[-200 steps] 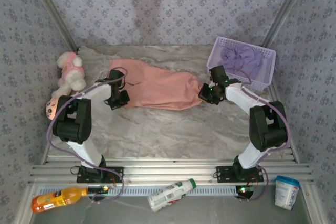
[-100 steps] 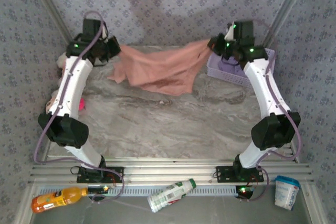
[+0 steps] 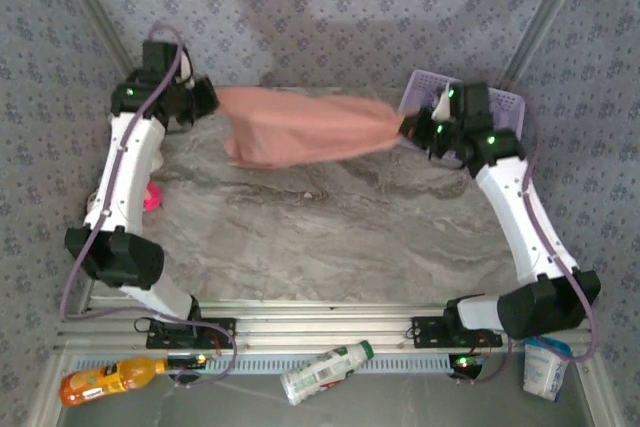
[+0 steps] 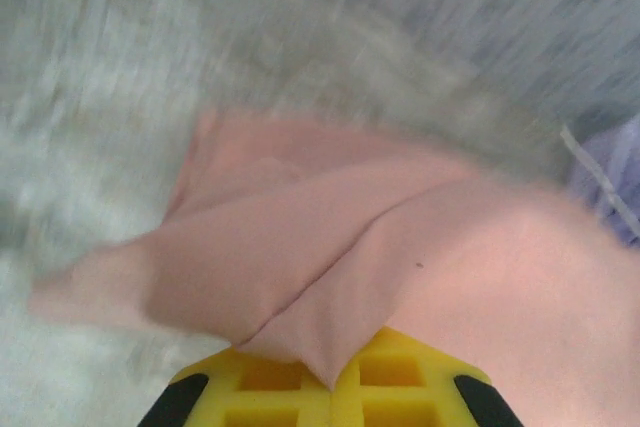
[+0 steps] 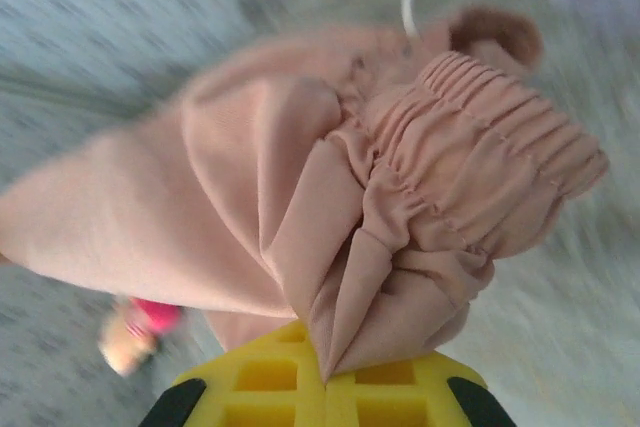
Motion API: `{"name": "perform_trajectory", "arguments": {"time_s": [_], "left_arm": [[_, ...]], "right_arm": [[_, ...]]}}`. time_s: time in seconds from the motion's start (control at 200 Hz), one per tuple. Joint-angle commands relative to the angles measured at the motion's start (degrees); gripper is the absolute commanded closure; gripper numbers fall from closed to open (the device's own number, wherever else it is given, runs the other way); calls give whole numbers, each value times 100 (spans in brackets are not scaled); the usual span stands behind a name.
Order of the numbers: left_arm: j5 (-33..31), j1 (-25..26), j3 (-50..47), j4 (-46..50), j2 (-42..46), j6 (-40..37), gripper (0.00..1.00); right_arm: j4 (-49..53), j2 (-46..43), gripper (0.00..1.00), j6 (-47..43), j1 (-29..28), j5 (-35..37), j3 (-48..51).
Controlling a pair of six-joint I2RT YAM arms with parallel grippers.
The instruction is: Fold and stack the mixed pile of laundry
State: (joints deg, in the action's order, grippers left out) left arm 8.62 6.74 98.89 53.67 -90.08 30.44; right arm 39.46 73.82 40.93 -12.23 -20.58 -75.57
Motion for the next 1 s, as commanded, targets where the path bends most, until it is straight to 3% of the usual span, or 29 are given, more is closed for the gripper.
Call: {"name": "perform_trajectory", "arguments": {"time_s": [0.0, 0.055, 0.09, 0.145, 0.19, 0.33, 0.53, 0.75, 0.994], "left_arm": [[337, -50, -1659, -257, 479, 316, 49], [577, -42, -2255, -355, 459, 422, 15], [612, -18, -2489, -383, 380, 444, 3], [545, 7, -2671, -338, 225, 445, 0], [419, 51, -2725, -299, 167, 446, 0], [70, 398, -3020, -278, 433, 421, 1], [-244, 1277, -3969, -15, 1107, 360, 10], [-80, 2183, -4917, 179, 1873, 577, 39], [103, 3165, -5601, 78, 1945, 862, 51]], "right_arm": [[289, -424, 98, 266, -96, 401, 1401], [-118, -517, 86, 506, -42, 344, 1982], [-441, -475, 64, 646, -1, 295, 2245], [-720, -245, 42, 744, 25, 253, 2357], [-744, 3, 36, 613, 24, 281, 2219], [170, 523, 33, -283, -42, 865, 1521], [438, 550, 34, -675, 155, 1164, 1768], [402, 449, 36, -704, 165, 1240, 2413], [-308, 523, 36, -555, 155, 817, 2937]]}}
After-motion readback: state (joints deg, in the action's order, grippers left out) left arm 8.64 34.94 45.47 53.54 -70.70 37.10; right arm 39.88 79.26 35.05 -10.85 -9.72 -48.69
